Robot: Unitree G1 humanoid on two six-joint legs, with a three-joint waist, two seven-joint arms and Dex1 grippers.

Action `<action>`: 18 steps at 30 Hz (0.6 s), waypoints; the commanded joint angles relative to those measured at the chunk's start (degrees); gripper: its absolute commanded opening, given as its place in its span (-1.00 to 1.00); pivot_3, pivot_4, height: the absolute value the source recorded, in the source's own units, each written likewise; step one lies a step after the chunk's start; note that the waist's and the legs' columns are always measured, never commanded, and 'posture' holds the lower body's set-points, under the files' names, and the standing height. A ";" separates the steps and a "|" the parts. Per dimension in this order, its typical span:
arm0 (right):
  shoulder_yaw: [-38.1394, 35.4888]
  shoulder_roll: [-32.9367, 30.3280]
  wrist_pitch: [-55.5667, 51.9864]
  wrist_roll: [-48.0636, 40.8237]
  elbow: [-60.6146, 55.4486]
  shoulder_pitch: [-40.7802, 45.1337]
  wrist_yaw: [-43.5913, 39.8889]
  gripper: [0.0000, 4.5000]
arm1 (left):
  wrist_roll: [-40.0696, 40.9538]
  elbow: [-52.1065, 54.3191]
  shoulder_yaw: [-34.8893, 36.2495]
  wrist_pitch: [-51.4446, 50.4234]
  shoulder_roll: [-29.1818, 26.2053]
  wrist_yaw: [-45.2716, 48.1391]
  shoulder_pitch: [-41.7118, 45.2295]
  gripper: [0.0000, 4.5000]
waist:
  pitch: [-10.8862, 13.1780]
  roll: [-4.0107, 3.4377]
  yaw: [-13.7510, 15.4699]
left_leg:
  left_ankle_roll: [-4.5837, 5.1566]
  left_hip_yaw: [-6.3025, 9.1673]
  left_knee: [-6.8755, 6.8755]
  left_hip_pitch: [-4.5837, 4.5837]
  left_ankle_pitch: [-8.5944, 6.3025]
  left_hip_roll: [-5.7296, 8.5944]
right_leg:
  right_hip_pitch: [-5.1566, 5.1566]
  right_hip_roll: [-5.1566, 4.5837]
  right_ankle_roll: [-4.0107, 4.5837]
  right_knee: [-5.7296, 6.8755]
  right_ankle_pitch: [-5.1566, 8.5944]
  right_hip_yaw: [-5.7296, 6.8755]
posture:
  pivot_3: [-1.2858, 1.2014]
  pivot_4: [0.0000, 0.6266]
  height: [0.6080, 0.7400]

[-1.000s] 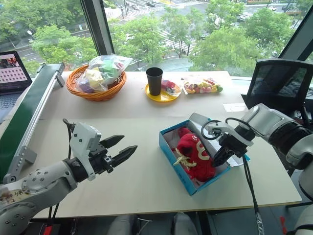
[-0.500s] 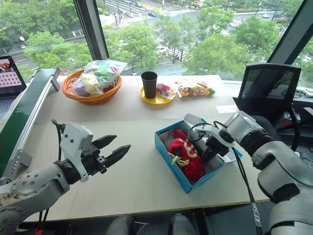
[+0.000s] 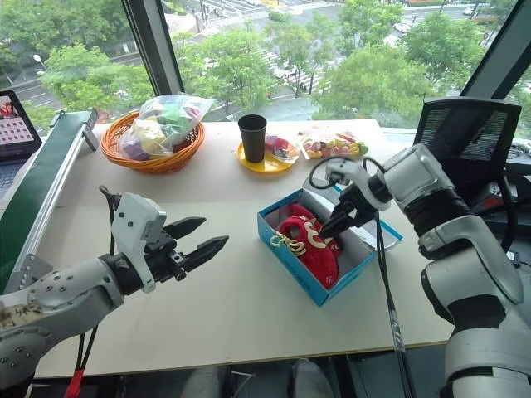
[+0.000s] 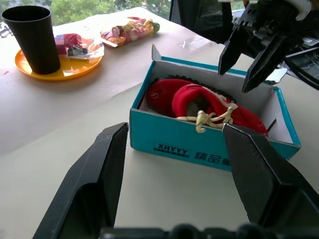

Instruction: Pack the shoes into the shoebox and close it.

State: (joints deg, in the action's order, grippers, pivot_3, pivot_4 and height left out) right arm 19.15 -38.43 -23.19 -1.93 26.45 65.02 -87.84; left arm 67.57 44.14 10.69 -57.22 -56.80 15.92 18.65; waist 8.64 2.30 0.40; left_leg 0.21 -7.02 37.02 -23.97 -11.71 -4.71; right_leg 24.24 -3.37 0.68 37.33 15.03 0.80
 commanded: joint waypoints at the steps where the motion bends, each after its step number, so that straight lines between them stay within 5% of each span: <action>1: 1.32 0.23 4.36 3.48 2.42 -1.60 3.19 -0.99 | -0.90 0.41 0.24 1.36 0.20 0.94 1.54 0.43 | 0.00 0.00 0.01 | 0.00 0.00 0.00 0.00 0.00 0.00 | -0.02 0.00 0.00 0.02 0.00 0.00 | 0.03 -0.52 0.95; 18: 8.35 7.57 17.31 14.38 16.30 -9.88 10.58 -0.99 | -1.20 0.18 1.16 0.37 -0.38 1.42 1.60 0.43 | -0.02 0.03 -0.50 | -0.27 0.00 0.02 0.13 0.16 0.01 | -0.09 -0.01 -0.01 0.15 0.00 -0.05 | 0.03 -0.52 0.95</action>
State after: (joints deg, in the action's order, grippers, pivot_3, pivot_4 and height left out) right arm 24.54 -31.19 -7.17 9.21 41.07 58.09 -78.31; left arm 66.49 44.00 10.32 -57.45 -56.75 17.18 19.40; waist 8.62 2.33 -0.10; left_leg -0.06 -7.02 37.04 -23.78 -11.55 -4.70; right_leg 24.11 -3.38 0.68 37.50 15.03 0.74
